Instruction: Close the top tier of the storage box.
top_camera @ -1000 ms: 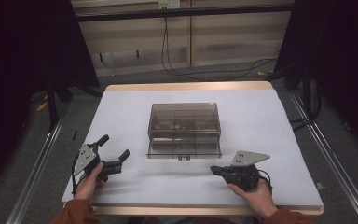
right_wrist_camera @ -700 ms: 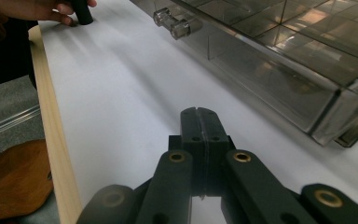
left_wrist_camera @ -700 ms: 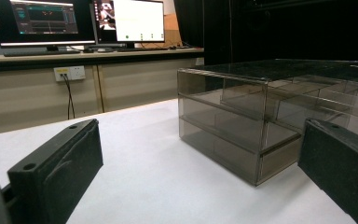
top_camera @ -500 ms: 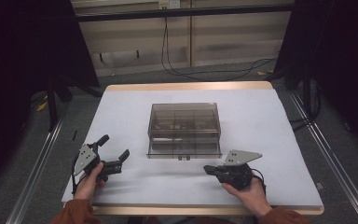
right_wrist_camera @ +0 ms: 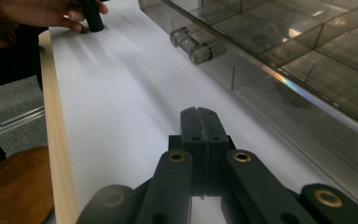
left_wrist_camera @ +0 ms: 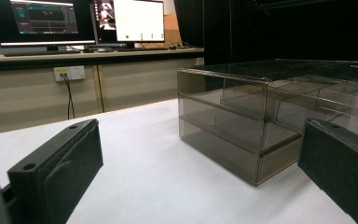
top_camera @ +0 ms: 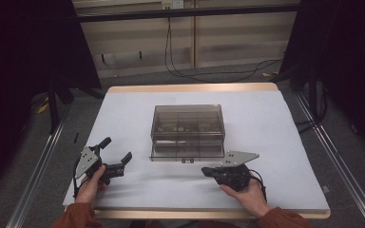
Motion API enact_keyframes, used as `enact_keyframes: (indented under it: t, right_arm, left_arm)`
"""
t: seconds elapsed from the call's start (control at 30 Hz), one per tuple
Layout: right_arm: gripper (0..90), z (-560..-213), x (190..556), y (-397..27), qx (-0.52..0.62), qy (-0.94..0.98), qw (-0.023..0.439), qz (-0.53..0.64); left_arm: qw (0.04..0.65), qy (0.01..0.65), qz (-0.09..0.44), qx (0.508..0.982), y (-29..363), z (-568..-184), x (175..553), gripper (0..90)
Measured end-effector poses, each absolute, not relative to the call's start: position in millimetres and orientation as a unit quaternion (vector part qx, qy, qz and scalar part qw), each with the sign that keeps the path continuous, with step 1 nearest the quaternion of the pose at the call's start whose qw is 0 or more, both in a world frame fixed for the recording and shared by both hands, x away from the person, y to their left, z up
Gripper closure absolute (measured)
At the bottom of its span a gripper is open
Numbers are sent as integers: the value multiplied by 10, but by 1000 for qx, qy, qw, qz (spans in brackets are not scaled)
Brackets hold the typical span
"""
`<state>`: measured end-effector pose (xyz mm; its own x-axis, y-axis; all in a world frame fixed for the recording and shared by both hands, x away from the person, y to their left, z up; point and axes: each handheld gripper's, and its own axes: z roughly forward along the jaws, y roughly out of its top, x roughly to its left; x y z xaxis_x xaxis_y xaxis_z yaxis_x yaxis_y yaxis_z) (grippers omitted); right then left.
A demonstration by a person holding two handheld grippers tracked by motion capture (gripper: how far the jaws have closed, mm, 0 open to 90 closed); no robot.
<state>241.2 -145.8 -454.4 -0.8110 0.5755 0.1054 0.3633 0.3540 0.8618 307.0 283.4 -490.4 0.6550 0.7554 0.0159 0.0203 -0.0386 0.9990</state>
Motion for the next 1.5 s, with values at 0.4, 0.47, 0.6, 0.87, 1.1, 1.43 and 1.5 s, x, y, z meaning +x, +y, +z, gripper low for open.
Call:
enact_keyframes:
  t: [0.4,0.47,0.6,0.87,1.1,1.43,1.5]
  right_arm:
    - [900,-4464,2522,-1281,271,818,114,495]
    - [900,-4449,2545,-1260,269,817,113,497]
    - [900,-4438,2572,-1224,264,817,112,501]
    - [900,-4445,2571,-1176,260,820,111,497]
    - [900,-4451,2576,-1169,260,820,108,498]
    - [900,-4486,2604,-1090,257,825,106,493]
    - [900,-4486,2608,-1090,260,824,109,492]
  left_arm:
    - [628,294,293,658,2835,-4904,3070,0]
    - [628,294,292,659,2836,-4904,3070,0]
    - [628,294,293,658,2835,-4904,3070,0]
    - [628,294,293,659,2836,-4904,3070,0]
    - [628,294,293,658,2835,-4904,3070,0]
    - [628,294,292,659,2836,-4904,3070,0]
    - [628,294,292,659,2837,-4904,3069,0]
